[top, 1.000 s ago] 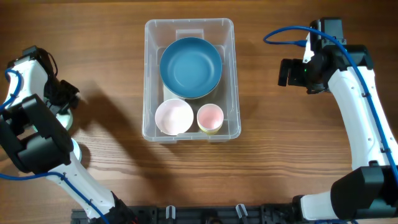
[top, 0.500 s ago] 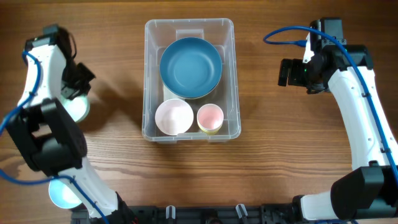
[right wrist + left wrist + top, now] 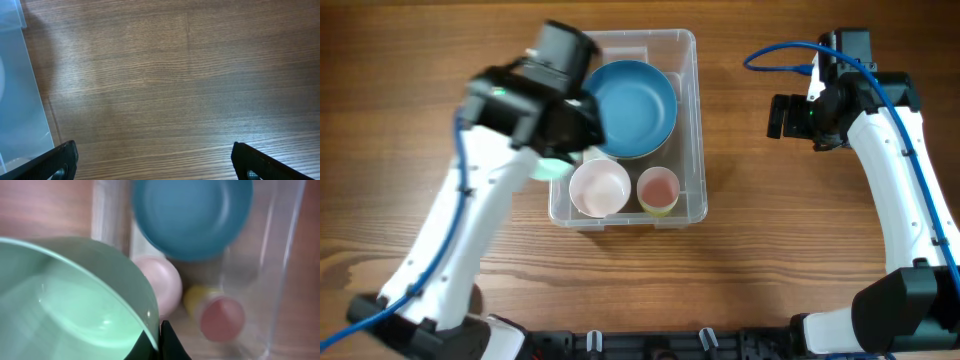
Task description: Pack container
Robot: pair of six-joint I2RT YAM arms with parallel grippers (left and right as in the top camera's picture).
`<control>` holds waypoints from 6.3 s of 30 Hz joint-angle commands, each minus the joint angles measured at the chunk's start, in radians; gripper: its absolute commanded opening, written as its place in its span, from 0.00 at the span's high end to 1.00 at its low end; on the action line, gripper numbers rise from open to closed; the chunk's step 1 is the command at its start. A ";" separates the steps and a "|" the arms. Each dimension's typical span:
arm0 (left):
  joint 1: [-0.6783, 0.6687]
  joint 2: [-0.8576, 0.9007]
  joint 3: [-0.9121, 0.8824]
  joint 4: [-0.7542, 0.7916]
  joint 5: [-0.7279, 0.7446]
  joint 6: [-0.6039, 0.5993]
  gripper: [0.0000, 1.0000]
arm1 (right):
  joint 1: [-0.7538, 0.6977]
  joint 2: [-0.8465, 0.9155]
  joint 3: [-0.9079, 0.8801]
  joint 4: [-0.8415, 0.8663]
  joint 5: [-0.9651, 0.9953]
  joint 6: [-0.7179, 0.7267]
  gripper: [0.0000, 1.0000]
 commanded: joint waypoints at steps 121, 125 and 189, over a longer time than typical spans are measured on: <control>0.593 -0.304 -0.383 0.305 -0.026 -0.241 0.96 | -0.003 0.010 0.013 0.000 -0.024 -0.002 0.00; 0.383 -0.281 -0.150 0.223 -0.026 -0.156 0.96 | -0.003 0.010 0.013 0.000 -0.024 -0.003 0.00; 0.465 0.018 -0.048 0.088 -0.138 0.073 0.00 | 0.149 0.175 0.012 0.240 -0.097 -0.029 0.76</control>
